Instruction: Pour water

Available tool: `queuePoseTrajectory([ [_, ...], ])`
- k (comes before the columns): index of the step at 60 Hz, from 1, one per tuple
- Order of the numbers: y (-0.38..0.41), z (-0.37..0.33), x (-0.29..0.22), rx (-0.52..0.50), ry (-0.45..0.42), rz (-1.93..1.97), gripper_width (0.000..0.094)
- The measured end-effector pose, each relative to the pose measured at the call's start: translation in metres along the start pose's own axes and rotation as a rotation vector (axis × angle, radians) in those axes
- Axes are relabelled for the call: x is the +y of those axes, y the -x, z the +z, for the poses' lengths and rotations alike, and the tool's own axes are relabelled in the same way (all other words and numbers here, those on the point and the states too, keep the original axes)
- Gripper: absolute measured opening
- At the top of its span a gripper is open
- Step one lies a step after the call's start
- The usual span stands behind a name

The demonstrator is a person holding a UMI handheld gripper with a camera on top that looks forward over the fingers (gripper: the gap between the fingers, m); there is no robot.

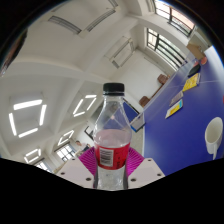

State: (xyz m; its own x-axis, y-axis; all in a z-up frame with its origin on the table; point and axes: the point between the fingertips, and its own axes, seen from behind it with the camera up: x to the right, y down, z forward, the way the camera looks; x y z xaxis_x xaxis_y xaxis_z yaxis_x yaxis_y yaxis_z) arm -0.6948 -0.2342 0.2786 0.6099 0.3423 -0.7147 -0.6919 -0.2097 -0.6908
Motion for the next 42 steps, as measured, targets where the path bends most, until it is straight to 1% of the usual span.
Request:
queuePoseTrajectory([
  [5, 0.007, -0.012, -0.041, -0.144, -0.042, 0.346, 0.0333],
  [6, 0.024, -0.014, -0.056, -0.167, -0.048, 0.422, 0.0332],
  [7, 0.011, -0.015, -0.058, -0.190, -0.062, 0.491, 0.0332],
  [10, -0.005, -0.026, -0.078, -0.242, -0.104, 0.694, 0.0332],
  [13, -0.016, -0.037, -0.095, -0.271, -0.133, 0.872, 0.0333],
  [15, -0.036, -0.027, -0.094, -0.273, -0.150, 0.957, 0.0332],
  [21, -0.076, -0.044, -0.098, -0.288, -0.194, 1.220, 0.0331],
  [22, -0.084, -0.050, -0.098, -0.282, -0.201, 1.257, 0.0331],
  [23, -0.091, -0.032, -0.095, -0.272, -0.210, 1.279, 0.0330],
  [29, -0.125, -0.036, -0.080, -0.239, -0.235, 1.410, 0.0331],
  [30, -0.122, -0.048, -0.082, -0.239, -0.242, 1.432, 0.0331],
  [31, -0.129, -0.038, -0.086, -0.238, -0.245, 1.446, 0.0330],
  [38, -0.125, -0.041, -0.082, -0.228, -0.207, 1.465, 0.0331],
  [39, -0.117, -0.057, -0.081, -0.230, -0.199, 1.465, 0.0330],
  [40, -0.120, -0.042, -0.086, -0.230, -0.188, 1.456, 0.0331],
  [42, -0.114, -0.038, -0.090, -0.234, -0.166, 1.432, 0.0329],
])
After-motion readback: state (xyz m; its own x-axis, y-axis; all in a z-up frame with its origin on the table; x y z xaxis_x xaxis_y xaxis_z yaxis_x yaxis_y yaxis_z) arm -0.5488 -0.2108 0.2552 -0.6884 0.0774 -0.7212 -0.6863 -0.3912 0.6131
